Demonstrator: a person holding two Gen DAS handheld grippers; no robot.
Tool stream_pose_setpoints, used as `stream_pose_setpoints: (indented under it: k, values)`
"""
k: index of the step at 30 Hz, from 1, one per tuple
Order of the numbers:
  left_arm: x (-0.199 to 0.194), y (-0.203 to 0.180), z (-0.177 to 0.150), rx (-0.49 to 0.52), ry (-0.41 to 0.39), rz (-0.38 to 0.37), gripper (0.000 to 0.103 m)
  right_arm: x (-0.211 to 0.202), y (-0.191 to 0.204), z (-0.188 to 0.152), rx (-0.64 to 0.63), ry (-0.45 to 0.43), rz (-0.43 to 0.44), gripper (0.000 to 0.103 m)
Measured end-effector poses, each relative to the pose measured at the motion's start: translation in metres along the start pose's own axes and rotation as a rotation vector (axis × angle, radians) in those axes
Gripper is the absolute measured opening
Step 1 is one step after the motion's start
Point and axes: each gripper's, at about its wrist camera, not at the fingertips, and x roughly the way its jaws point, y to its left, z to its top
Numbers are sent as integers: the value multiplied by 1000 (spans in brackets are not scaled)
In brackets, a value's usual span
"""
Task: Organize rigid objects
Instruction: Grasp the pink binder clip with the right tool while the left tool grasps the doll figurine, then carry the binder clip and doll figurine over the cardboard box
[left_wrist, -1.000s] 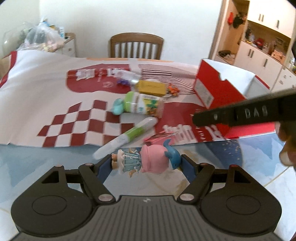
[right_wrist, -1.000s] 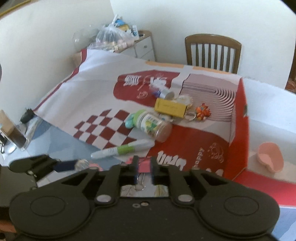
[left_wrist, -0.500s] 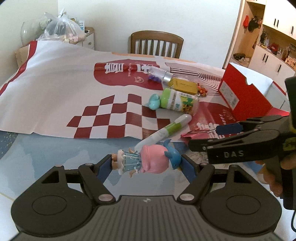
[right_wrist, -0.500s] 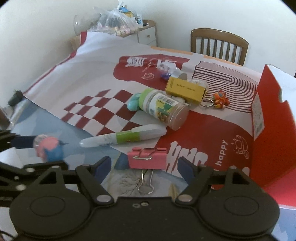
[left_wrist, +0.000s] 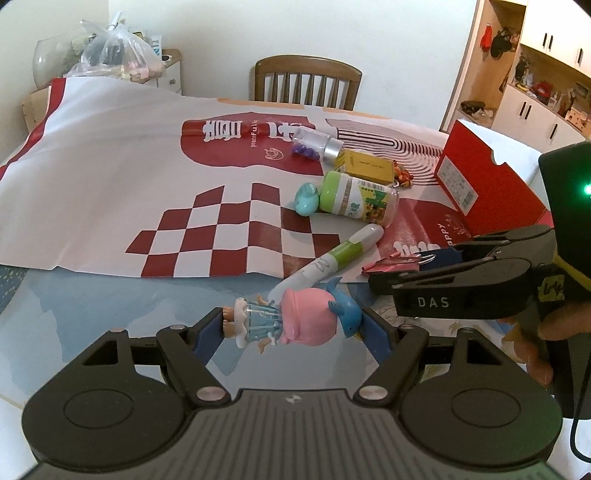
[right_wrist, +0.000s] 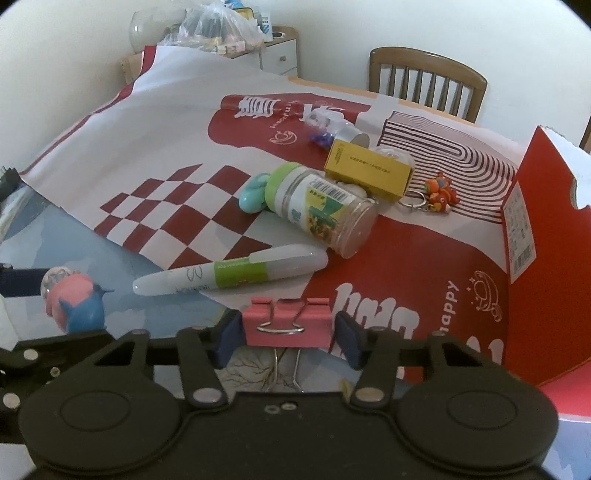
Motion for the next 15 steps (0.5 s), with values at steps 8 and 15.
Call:
stream_pose_setpoints:
  k: [8,15]
  values:
    - [-4,-10,9,0,-20,-5,78,-27,-5,3,10,-20,7,48]
    - [-13,-33,30,-6,-56,-42,78,-82,-25,14,20,-89,15,48]
